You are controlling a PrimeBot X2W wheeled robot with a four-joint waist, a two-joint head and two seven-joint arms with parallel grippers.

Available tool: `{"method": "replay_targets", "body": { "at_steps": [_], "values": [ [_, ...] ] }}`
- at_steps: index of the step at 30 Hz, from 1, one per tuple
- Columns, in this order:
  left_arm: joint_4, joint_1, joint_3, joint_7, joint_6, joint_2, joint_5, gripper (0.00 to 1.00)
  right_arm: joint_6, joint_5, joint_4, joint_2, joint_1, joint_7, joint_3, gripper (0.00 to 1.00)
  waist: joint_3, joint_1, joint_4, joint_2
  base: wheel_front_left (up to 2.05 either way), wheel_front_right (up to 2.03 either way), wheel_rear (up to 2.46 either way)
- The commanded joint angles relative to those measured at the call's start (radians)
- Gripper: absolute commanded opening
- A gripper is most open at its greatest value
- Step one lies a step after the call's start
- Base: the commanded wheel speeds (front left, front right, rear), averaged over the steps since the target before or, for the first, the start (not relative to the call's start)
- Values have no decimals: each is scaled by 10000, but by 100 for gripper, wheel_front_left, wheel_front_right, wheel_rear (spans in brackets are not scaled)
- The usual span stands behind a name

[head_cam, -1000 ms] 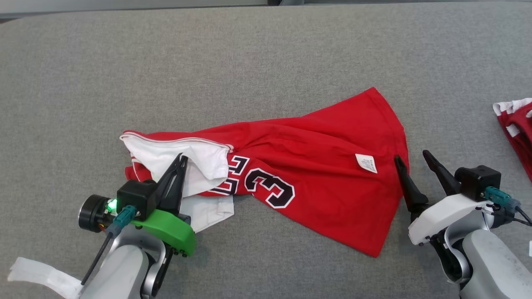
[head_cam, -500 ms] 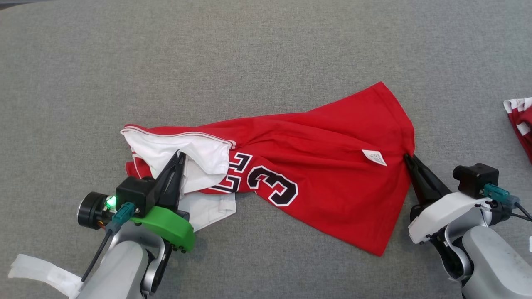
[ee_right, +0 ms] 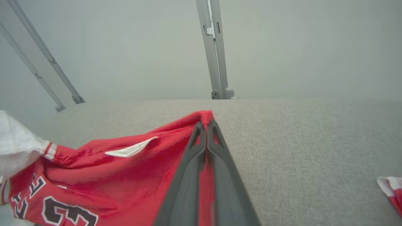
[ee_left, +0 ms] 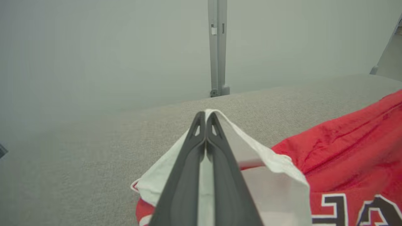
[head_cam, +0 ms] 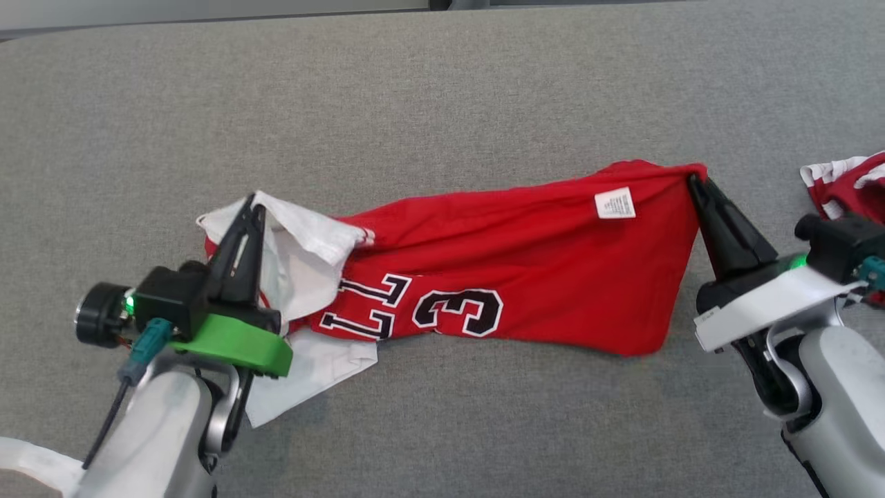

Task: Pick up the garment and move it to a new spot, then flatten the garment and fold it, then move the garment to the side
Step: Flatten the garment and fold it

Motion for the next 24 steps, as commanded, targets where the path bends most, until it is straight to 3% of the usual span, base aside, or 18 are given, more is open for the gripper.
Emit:
{"method": "replay_targets", "body": {
  "at_steps": [1,7,16,24],
  "values": [
    [-348,-252,131,-81,121,175,116,0,-1,254,-385,-105,-281,108,35,0,-165,0,-132,-1,0,0,0],
    [-1922,-1022,651,22,323,741,338,0,-2,1070,-1708,-550,-1155,430,-129,0,-536,0,-211,-1,0,0,0],
    [-3884,-2995,1357,656,277,1382,453,0,-2,1601,-2973,-1039,-2327,839,-1560,0,-1029,0,-169,-1,0,0,0],
    [-5164,-4379,1555,1622,161,1756,428,0,-1,1472,-3878,-802,-2797,1367,-2819,0,-1326,0,-293,-1,0,0,0]
  ]
}}
